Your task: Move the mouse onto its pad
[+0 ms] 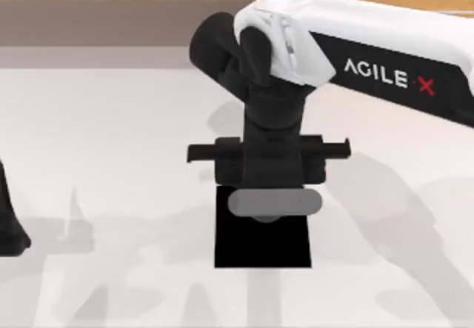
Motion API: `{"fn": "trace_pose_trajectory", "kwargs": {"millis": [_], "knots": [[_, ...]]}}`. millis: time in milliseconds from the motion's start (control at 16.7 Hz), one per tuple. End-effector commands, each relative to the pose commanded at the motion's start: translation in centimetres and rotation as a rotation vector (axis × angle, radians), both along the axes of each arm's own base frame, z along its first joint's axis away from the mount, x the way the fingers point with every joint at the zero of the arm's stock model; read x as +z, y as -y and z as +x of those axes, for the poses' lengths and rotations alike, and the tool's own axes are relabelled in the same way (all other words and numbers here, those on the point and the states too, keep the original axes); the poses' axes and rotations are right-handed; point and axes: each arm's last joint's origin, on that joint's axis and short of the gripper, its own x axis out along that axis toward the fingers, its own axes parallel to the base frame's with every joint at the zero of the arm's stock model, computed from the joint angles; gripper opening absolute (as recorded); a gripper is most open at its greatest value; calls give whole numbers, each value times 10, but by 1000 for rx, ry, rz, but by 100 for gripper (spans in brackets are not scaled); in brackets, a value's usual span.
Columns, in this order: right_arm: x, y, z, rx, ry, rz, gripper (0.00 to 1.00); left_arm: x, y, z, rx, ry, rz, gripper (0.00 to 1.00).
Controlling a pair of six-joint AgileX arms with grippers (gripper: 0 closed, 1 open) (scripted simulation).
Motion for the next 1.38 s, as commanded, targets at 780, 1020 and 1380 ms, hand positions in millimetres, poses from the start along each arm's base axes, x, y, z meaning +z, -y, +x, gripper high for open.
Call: {"fn": "trace_pose_trajectory", "kwargs": {"millis": [780, 1020, 1380], "knots": [[-38, -9, -18, 51, -135, 10, 0, 0, 0, 0, 0, 0, 0, 100], [-37, -6, -8, 25, -44, 20, 0, 0, 0, 0, 0, 0, 0, 100], [-46, -2, -1, 6, 1, -1, 0, 0, 0, 0, 0, 0, 0, 100]]}}
